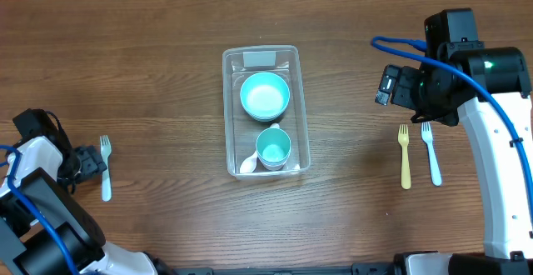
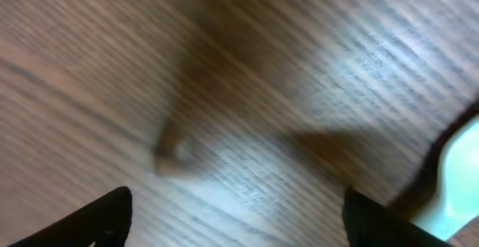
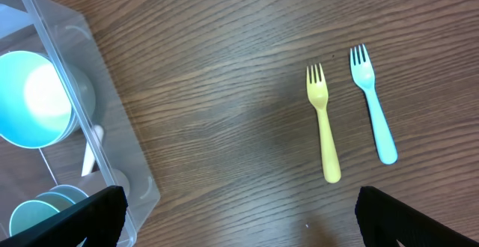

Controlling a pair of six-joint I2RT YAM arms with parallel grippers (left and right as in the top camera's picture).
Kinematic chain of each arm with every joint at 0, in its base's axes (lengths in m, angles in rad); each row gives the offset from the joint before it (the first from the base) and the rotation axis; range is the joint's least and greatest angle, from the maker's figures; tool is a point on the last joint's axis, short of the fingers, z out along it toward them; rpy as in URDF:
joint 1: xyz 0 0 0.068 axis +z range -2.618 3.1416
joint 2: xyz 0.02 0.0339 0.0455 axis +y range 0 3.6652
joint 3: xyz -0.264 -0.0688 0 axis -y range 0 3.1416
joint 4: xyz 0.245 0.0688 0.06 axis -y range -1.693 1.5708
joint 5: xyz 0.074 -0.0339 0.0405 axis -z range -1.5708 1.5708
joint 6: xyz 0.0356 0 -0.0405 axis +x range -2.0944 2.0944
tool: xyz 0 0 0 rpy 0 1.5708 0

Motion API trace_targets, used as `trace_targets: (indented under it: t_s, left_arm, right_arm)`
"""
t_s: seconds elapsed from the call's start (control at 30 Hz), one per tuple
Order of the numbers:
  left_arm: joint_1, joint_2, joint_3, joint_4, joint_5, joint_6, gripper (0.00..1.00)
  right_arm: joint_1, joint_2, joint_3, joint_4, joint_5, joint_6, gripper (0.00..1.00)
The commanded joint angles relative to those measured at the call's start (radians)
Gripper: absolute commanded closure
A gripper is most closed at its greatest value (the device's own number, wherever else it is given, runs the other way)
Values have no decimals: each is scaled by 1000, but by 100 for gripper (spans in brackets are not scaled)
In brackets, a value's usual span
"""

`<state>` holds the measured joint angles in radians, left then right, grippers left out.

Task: Pack container
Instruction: 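Move the left gripper to the white fork and grasp it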

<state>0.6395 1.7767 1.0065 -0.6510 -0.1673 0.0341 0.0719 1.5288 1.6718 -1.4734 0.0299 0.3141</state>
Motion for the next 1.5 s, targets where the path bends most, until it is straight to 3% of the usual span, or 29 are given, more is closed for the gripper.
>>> trace_targets:
  t_s: [0.0,0.3,0.47,0.57,0.63,0.77,0.87,0.93,1.1,1.3,1.47]
  left_arm:
    - [-20,40,0,-4,124,11,21]
    - [-151,40,127,-110,107,11,22]
    - [-171,39,207,-196,-33,10,19]
    - [-173,39,237,-219,28,34,22]
    - [-181,41,233,-221,96,129,22]
    - [-192,41,222,-248,253,435,23]
    - [-192,41,215,-296,397,620,35]
    - [-192,41,200,-309,458,697,29]
    - [-192,43,131,-284,441,715,24]
    - [-191,43,98,-243,170,570,20]
    - [-190,43,72,-216,167,565,24]
  right_arm:
    - [-4,-19,23,5,6,0,0]
    - [-4,-19,23,5,6,0,0]
    - [-4,-19,23,5,6,0,0]
    - [-4,-19,23,5,6,0,0]
    - [-4,-19,23,5,6,0,0]
    - [-4,-19,23,5,6,0,0]
    - [-4,-19,23,5,6,0,0]
    - [-4,-19,23,5,6,0,0]
    - [-4,-19,23,5,6,0,0]
    - [-4,-19,23,5,6,0,0]
    - [-4,-19,23,5,6,0,0]
